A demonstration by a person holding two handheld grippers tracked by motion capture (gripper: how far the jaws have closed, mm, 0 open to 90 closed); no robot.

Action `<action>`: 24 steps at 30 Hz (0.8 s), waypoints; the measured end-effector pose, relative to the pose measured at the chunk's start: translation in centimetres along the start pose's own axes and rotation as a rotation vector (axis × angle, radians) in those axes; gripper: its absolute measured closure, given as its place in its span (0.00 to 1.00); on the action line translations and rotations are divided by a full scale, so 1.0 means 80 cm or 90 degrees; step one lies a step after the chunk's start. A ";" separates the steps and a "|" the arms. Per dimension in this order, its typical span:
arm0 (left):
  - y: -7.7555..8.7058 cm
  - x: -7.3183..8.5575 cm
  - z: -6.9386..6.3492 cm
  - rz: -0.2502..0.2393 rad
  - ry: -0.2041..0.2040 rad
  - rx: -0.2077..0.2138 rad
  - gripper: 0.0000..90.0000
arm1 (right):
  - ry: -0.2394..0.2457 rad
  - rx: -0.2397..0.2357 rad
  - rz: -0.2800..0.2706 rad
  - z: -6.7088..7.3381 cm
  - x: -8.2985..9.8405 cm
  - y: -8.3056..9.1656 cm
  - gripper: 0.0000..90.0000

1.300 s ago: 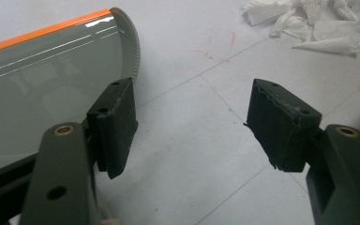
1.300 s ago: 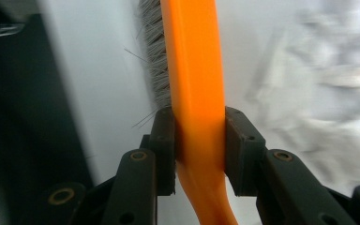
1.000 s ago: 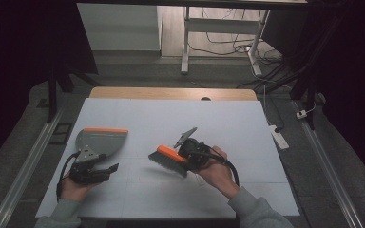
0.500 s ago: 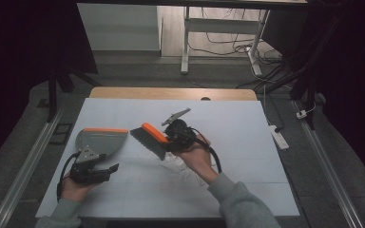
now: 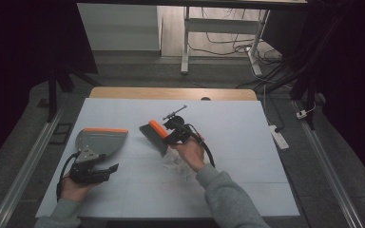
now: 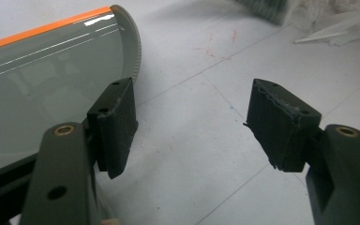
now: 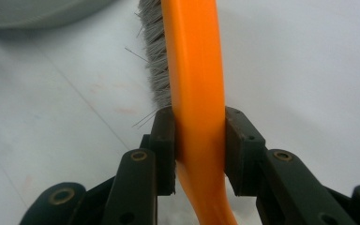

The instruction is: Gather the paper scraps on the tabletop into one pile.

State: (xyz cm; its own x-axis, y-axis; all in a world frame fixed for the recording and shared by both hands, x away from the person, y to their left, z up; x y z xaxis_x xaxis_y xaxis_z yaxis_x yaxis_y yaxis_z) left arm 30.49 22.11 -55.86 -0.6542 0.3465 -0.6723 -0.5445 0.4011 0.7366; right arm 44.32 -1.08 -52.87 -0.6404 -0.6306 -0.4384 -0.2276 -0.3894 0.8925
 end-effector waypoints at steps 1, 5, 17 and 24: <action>-0.001 0.000 -0.001 0.002 -0.002 -0.002 0.38 | -0.004 0.001 -0.001 -0.005 0.004 0.006 0.75; -0.001 0.000 -0.003 0.004 -0.005 -0.002 0.38 | -0.014 -0.052 -0.063 -0.005 0.007 0.035 0.75; -0.001 0.000 -0.002 0.002 -0.001 -0.003 0.38 | 0.083 -0.041 -0.154 -0.013 0.041 0.140 0.75; 0.000 0.000 -0.003 0.002 -0.002 -0.004 0.38 | 0.140 0.020 -0.107 -0.042 0.096 0.176 0.75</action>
State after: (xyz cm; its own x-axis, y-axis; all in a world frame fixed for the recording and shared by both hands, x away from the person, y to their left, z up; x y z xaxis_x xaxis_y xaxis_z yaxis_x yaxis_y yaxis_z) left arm 30.42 21.92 -55.87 -0.6545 0.3500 -0.6702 -0.5460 0.3945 0.7391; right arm 38.66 -13.64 -44.06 -0.4183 -0.6902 -0.5904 -0.3428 -0.4820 0.8063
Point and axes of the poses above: each handheld gripper's, and its own axes: y roughly backward along the jaws, x roughly out of its underside, z roughly to its left, the point moved 7 cm from there along -y, roughly forward along the jaws, and after that the axes turned 6 degrees about z, right-handed, at the moved point
